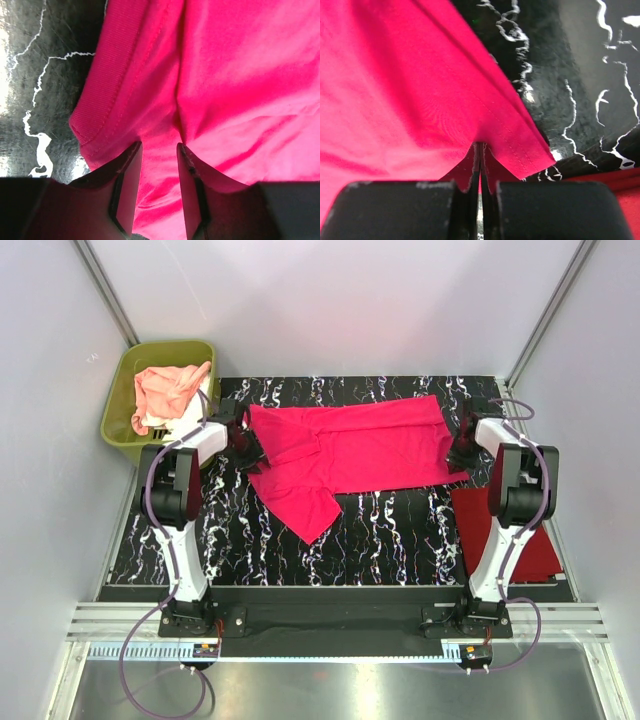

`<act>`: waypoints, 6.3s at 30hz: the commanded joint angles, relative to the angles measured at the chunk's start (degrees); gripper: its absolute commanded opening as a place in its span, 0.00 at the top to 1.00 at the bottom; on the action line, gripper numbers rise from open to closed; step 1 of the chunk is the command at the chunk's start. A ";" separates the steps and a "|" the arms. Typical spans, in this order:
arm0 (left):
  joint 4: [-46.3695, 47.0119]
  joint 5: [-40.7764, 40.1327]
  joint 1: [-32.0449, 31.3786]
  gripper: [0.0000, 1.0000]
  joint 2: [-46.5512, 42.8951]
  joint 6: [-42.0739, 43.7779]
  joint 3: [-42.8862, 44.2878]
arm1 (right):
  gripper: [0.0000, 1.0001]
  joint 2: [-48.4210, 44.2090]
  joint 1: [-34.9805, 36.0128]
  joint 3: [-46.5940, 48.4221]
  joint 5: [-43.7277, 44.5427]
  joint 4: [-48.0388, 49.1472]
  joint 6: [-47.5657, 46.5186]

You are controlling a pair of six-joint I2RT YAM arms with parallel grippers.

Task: Fold and stack the t-shirts
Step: Fold the tshirt

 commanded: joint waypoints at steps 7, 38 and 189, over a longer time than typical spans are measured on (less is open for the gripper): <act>-2.27 -3.57 1.62 0.63 -0.34 0.65 0.79 | 1.00 -6.13 -1.99 -8.07 2.78 -0.62 3.53; 19.80 -9.29 -1.90 0.60 5.71 2.25 14.83 | 0.83 6.78 -1.47 15.74 -3.90 11.16 15.23; 21.55 -7.00 0.92 0.64 6.85 16.83 23.46 | 0.53 16.00 24.46 20.57 -26.49 30.49 25.33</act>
